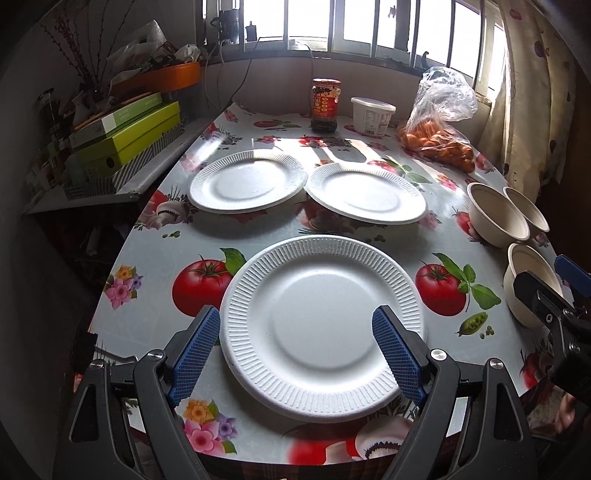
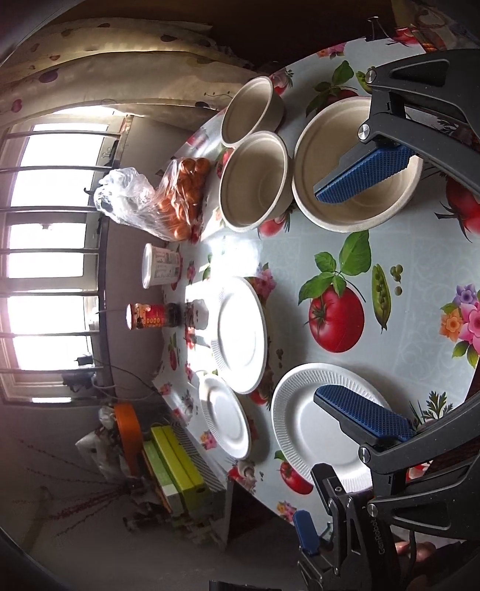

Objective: Organize plates and bowls

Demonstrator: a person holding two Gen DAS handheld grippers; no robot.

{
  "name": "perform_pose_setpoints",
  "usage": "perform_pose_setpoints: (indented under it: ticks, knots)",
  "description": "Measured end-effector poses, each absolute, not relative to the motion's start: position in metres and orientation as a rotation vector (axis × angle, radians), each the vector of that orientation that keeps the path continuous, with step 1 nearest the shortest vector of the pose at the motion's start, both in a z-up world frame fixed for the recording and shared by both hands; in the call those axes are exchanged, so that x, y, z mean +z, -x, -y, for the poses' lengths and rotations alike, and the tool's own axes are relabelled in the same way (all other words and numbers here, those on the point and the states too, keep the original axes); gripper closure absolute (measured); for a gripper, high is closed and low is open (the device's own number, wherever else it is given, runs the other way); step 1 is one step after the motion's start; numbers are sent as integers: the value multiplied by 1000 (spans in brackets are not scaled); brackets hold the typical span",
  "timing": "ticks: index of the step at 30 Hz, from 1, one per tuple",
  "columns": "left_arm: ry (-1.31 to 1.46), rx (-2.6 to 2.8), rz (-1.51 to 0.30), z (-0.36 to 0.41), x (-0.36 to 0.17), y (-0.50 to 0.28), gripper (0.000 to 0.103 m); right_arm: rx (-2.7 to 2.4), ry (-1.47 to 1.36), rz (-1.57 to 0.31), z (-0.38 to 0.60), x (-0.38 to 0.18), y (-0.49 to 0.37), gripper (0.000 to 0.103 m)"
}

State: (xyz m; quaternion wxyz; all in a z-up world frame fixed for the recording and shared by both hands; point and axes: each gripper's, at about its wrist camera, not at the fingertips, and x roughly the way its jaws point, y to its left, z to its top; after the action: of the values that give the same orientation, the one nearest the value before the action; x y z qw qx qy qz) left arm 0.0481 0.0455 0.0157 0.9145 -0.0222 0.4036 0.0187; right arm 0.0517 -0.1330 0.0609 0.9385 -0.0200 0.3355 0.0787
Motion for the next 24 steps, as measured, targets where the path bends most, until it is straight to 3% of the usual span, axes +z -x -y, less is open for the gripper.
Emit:
perform_pose_setpoints:
  ticks: [24]
  knots:
    - [230, 141, -875, -159, 39, -148, 18, 323, 118, -708, 77, 114, -193, 9]
